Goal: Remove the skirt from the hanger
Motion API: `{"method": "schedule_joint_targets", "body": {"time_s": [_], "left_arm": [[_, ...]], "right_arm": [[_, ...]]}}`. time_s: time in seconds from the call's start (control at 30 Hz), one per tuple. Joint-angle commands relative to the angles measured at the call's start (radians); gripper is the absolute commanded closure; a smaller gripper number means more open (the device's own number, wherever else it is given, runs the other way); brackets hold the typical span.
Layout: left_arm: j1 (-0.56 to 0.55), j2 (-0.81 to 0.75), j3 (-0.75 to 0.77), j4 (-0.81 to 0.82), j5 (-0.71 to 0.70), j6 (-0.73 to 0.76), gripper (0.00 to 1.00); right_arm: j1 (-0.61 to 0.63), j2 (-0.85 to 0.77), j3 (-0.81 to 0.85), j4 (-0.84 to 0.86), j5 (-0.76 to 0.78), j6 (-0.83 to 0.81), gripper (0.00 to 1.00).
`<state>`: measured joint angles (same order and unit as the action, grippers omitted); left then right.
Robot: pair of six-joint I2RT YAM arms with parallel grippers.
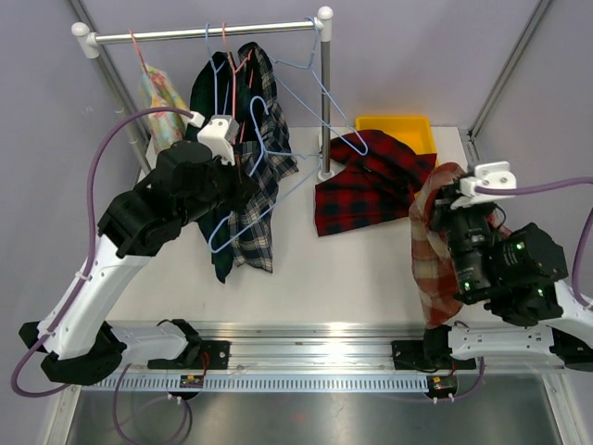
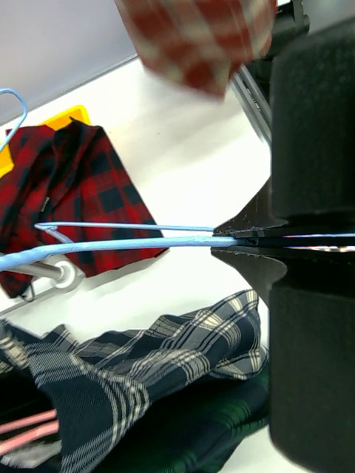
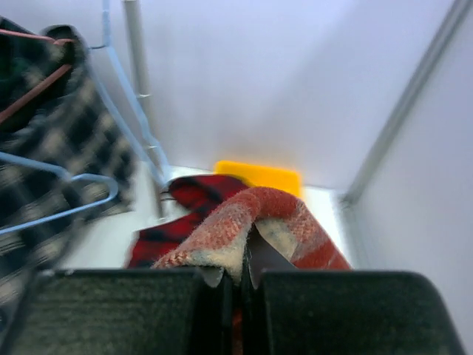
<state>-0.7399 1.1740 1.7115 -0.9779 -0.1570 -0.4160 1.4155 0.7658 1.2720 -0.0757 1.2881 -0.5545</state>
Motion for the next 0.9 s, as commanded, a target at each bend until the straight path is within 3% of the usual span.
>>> {"method": "schedule_joint_targets", "body": {"time_s": [0.0, 0.03, 0.07, 0.17, 0.23, 0.27, 0.37, 0.4, 0.53, 0.73, 0.87], "left_arm": [[-0.016, 0.004, -0.003, 0.084, 0.008, -0.014, 1.00], [-0.027, 0.009, -0.007, 0.084, 0.005, -0.015, 1.00], [-0.030, 0.010, -0.012, 0.087, 0.005, -0.014, 1.00], [-0.046, 0.012, -0.036, 0.096, -0.006, -0.015, 1.00], [-0.049, 0.010, -0.044, 0.096, -0.013, -0.014, 1.00], [-0.050, 0.010, -0.049, 0.096, -0.015, -0.014, 1.00], [-0.053, 0.004, -0.052, 0.088, -0.015, -0.010, 1.00], [-0.055, 0.000, -0.055, 0.082, -0.024, -0.010, 1.00], [-0.056, -0.013, -0.059, 0.079, -0.035, -0.009, 1.00], [-0.058, -0.005, -0.024, 0.050, -0.064, -0.004, 1.00], [-0.056, 0.021, 0.020, 0.047, -0.101, 0.011, 1.00]], "right_arm": [[-0.088, 0.114, 0.117, 0.150, -0.075, -0.341, 1.00], [-0.187, 0.134, 0.162, 0.116, -0.114, -0.337, 1.00], [-0.238, 0.153, 0.190, -0.036, -0.146, -0.282, 1.00], [-0.459, 0.257, 0.275, -0.279, -0.242, -0.161, 1.00], [-0.571, 0.308, 0.288, -0.311, -0.274, -0.121, 1.00], [-0.687, 0.305, 0.296, -0.332, -0.370, -0.035, 1.00], [-0.881, 0.300, 0.328, -0.317, -0.520, 0.124, 1.00], [-0.951, 0.390, 0.395, -0.322, -0.565, 0.187, 1.00], [-1.027, 0.555, 0.535, -0.352, -0.592, 0.237, 1.00], [-1.269, 0.852, 0.789, -0.438, -0.835, 0.485, 1.00], [-1.303, 0.984, 0.750, -0.463, -0.935, 0.616, 1.00]]}}
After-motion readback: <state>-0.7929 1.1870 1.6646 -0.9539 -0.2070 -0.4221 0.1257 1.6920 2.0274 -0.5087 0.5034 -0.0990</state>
